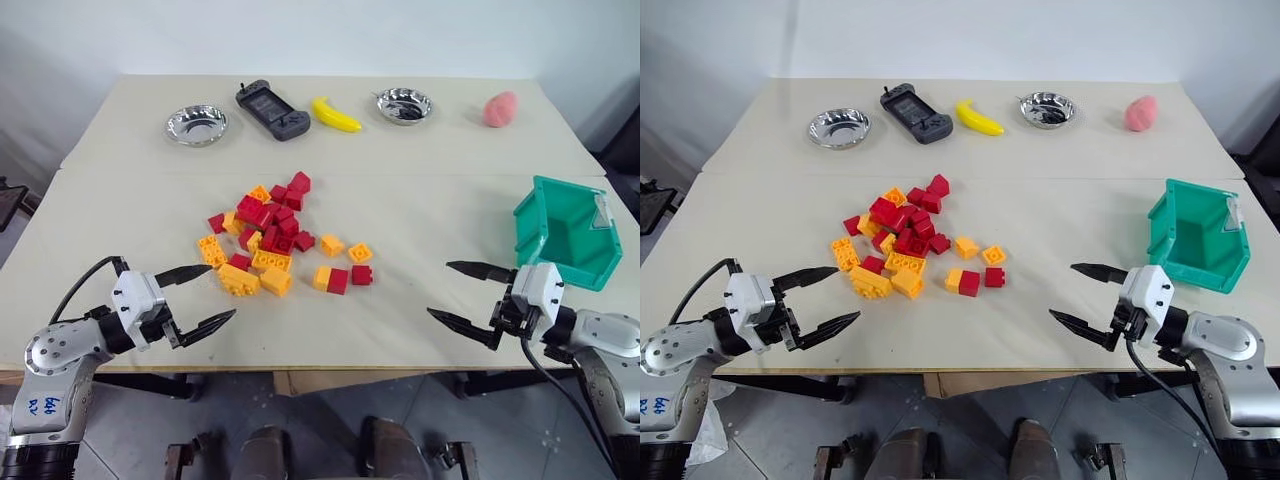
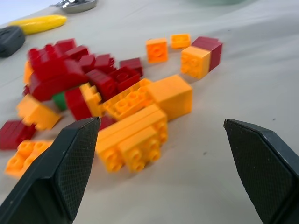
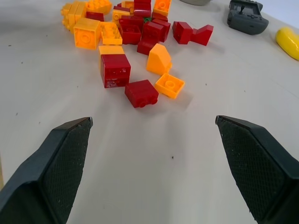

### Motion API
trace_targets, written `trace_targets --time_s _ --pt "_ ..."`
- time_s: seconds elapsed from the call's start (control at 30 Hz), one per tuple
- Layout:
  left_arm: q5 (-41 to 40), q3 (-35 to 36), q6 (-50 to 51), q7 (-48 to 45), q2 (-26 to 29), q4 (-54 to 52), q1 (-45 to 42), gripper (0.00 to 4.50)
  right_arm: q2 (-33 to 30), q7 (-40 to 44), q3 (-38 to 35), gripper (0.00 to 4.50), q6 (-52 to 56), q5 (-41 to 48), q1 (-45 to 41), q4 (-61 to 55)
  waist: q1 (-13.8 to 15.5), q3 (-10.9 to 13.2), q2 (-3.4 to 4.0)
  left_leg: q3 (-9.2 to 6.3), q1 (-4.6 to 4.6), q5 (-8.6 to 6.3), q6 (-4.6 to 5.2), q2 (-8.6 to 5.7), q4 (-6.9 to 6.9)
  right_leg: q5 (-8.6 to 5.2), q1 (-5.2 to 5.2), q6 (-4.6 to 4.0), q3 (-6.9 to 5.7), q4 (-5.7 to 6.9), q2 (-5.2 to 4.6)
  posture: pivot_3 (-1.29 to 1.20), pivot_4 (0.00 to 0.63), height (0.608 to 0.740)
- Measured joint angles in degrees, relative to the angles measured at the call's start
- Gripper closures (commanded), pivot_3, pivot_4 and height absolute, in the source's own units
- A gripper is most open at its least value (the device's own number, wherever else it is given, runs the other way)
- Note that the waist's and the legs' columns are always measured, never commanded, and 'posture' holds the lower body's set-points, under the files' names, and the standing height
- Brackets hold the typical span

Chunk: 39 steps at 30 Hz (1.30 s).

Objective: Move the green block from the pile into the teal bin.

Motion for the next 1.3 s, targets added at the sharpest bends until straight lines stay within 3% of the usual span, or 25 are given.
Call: trace_targets --time_s 0.27,0.43,0.67,0.83,0.9,1.1,1.3 --pt "-3.94 4.47 3.12 2.77 -1.24 0.72 1.37 0.0 5.72 -5.23 1.47 0.07 3.58 1.71 -3.94 -2.36 -0.62 0.0 0.02 0.01 0.02 0.0 -0.01 0.05 -0.03 0.0 -0.05 -0.01 0.01 0.04 0.04 0.0 0.15 0.74" --pt "-4.87 11.23 4.01 3.3 1.09 10.13 2.68 0.0 8.07 -6.97 4.74 0.07 6.69 3.6 -8.89 -6.71 -0.48 0.0 0.01 0.01 -0.01 -0.01 -0.01 0.05 -0.02 0.0 -0.06 -0.01 0.01 0.02 0.04 0.0 0.15 0.74" --pt "-6.48 10.91 3.92 -3.72 2.97 9.32 1.82 2.18 7.37 -6.02 5.7 0.0 8.47 3.53 -12.21 -7.35 1.04 0.0 -0.01 0.0 -0.06 -0.1 0.02 0.05 0.11 0.0 -0.04 -0.01 -0.02 0.02 0.03 0.0 0.15 0.74" --pt "-7.22 3.13 6.21 -5.08 1.72 4.28 -5.31 3.79 5.9 -4.75 4.99 0.0 8.08 2.32 -10.68 -5.9 1.13 -0.01 -0.01 0.01 -0.06 -0.12 0.02 0.05 0.19 0.0 -0.01 0.0 -0.02 0.05 0.04 0.0 0.15 0.74" --pt "-6.06 -2.39 6.91 -6.23 -0.01 5.29 -11.96 4.39 5.87 -4.7 4.69 0.0 7.83 1.95 -10.34 -5.39 1.27 -0.01 -0.01 0.0 -0.05 -0.11 0.02 0.05 0.26 0.0 0.0 0.0 -0.02 0.11 0.06 0.0 0.15 0.74" --pt "3.62 -15.71 7.8 -5.56 -4.91 19.48 -30.98 4.47 6.23 -5.38 4.98 0.0 7.3 1.34 -10.56 -5.67 1.0 -0.01 -0.01 0.02 -0.08 -0.12 0.04 0.03 0.39 0.0 0.01 0.01 -0.01 0.12 0.07 0.0 0.15 0.74" --pt "10.79 -18.3 6.54 1.49 -10.07 38.34 -42.82 4.47 7.04 -7.77 5.0 0.0 7.3 1.28 -10.09 -7.45 0.6 0.02 -0.06 0.02 -0.14 -0.13 0.05 0.04 0.37 0.01 -0.01 0.03 -0.04 0.06 0.08 0.0 0.15 0.74"
